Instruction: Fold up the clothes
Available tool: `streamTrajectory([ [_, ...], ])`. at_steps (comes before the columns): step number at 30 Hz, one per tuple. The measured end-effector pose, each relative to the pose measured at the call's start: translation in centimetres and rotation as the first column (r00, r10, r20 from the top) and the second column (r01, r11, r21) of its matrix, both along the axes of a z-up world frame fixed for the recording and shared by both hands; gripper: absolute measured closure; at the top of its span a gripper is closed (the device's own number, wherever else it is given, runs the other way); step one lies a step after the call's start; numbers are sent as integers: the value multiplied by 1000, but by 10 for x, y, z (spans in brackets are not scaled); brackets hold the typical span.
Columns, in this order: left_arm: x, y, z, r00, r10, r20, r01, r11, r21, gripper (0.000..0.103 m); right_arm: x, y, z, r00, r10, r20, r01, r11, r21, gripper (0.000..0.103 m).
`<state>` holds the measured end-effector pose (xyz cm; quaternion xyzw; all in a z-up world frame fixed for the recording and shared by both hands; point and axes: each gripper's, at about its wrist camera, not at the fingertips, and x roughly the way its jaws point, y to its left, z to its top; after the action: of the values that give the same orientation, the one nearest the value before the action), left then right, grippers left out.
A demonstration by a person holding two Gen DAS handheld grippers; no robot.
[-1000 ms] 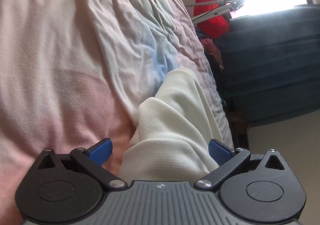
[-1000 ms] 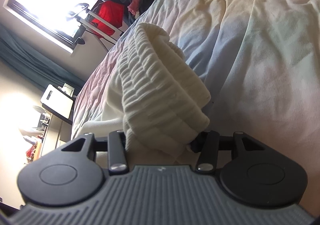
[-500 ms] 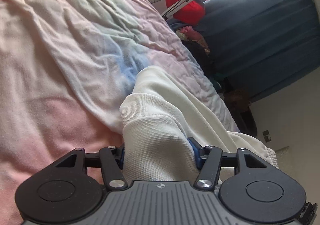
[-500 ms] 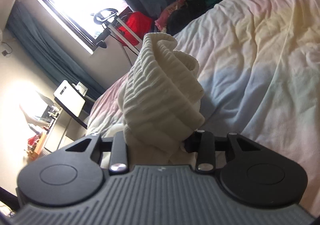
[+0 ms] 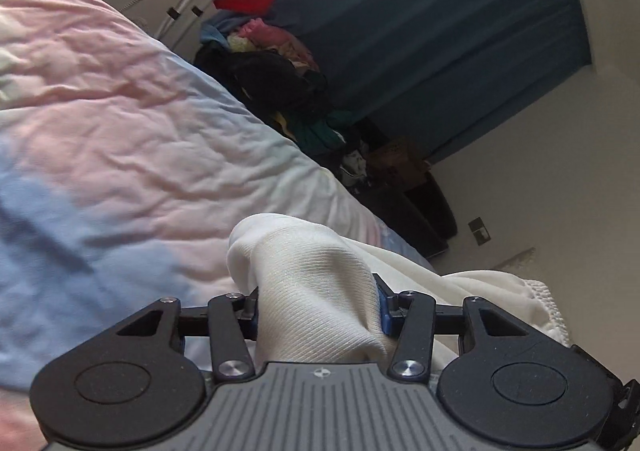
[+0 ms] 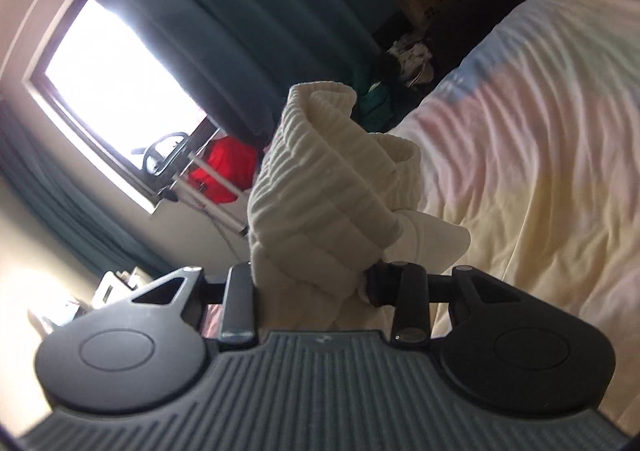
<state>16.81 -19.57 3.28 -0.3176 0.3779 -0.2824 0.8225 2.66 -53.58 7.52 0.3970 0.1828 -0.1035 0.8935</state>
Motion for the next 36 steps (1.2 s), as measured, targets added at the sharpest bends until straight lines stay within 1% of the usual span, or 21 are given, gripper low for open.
streamTrajectory([
  [3,47,-74,6,999,-18,36,18,1000,-7,53,24,-50,8,996,-86,-2,86,996,-14,65],
  [5,74,-115,6,998,-34,57,34,999,-5,53,36,-73,3,988,-156,-4,156,987,-43,65],
  [7,95,-147,0,996,-55,71,53,998,27,53,49,-91,-5,985,-173,-2,172,981,-85,65],
  [8,105,-160,-7,995,-68,74,66,997,38,53,55,-101,-13,984,-176,6,176,981,-83,65],
  [10,123,-178,-25,992,-102,69,98,994,55,53,63,-112,-31,986,-169,2,168,979,-112,65],
  [13,135,-193,-52,981,-154,118,138,981,134,53,71,-122,-63,989,-147,-6,144,975,-167,65],
  [15,139,-200,-69,972,-190,135,165,970,177,53,69,-124,-87,990,-141,-16,136,975,-177,65],
  [17,136,-196,-85,966,-211,147,184,966,181,53,59,-119,-107,990,-138,-2,135,976,-173,65],
  [19,130,-192,-99,958,-228,176,196,963,184,53,48,-114,-127,991,-135,13,135,977,-168,65],
  [21,119,-187,-111,944,-257,205,213,954,212,52,32,-104,-143,989,-149,2,147,979,-141,65],
  [24,100,-179,-129,928,-304,217,239,929,282,52,11,-86,-171,980,-191,-47,188,980,-71,64],
  [26,84,-175,-140,915,-329,235,236,906,353,51,8,-72,-189,969,-220,-115,212,974,-80,61],
  [27,76,-174,-144,914,-330,236,227,898,378,48,6,-68,-195,963,-233,-137,225,972,-74,59],
  [28,70,-172,-146,913,-330,239,219,892,396,46,3,-66,-199,956,-252,-147,249,968,-41,58],
  [29,65,-170,-146,913,-327,245,208,888,411,43,0,-64,-203,950,-271,-156,273,962,-7,56],
  [30,61,-168,-141,916,-320,241,195,882,428,39,-1,-65,-202,944,-280,-177,290,956,36,53],
  [31,57,-165,-136,922,-310,232,183,876,445,37,-3,-67,-199,938,-277,-209,299,951,81,53],
  [32,54,-162,-129,930,-296,217,169,870,463,33,-4,-66,-191,931,-262,-253,293,951,95,53],
  [33,50,-159,-120,936,-287,205,162,865,474,32,-6,-66,-183,923,-245,-297,287,952,107,53],
  [34,45,-156,-111,935,-290,202,164,862,479,31,-7,-65,-175,913,-227,-339,281,952,120,53],
  [36,31,-149,-86,931,-298,211,161,854,495,24,-10,-63,-158,887,-188,-422,272,951,147,53],
])
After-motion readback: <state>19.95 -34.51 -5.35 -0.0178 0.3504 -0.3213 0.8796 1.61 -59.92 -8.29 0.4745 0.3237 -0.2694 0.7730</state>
